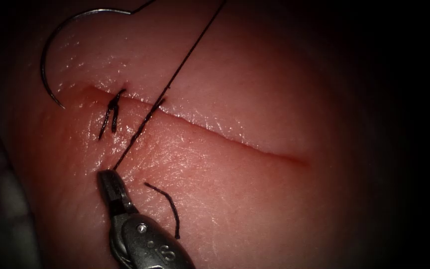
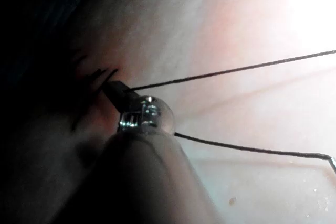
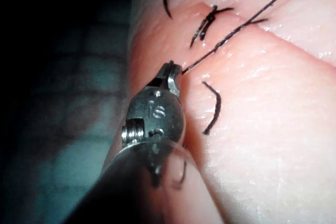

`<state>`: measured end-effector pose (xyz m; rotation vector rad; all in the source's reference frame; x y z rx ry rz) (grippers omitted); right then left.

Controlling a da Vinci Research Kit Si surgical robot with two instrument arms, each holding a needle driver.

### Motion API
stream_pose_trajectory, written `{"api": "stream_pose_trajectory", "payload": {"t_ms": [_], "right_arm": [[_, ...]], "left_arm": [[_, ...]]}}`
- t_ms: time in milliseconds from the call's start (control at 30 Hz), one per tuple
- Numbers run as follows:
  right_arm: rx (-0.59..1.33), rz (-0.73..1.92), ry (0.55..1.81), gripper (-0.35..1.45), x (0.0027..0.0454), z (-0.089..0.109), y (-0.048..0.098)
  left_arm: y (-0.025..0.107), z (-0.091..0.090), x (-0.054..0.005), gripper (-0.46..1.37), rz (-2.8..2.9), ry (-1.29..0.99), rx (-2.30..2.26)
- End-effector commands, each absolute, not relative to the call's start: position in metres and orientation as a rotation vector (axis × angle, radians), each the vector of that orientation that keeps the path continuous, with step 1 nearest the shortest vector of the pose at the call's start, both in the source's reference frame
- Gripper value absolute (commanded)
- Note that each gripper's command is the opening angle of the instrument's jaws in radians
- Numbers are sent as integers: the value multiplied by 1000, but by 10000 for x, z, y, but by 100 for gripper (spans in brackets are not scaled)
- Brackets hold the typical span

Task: Wound Closure
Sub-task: Pull the right gripper down and the left gripper up to tighten the suture

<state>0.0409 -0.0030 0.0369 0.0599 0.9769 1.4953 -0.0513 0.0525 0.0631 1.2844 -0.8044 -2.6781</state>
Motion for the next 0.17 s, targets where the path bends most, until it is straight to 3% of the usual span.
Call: {"api": "stream_pose_trajectory", "payload": {"t_ms": [33, 167], "right_arm": [[58, 1498, 973, -35, 409, 369, -29], [61, 1500, 979, -35, 409, 366, -26]], "left_arm": [[526, 631, -513, -35, -2679, -799, 1285], [526, 631, -513, -35, -2679, -797, 1286]]}}
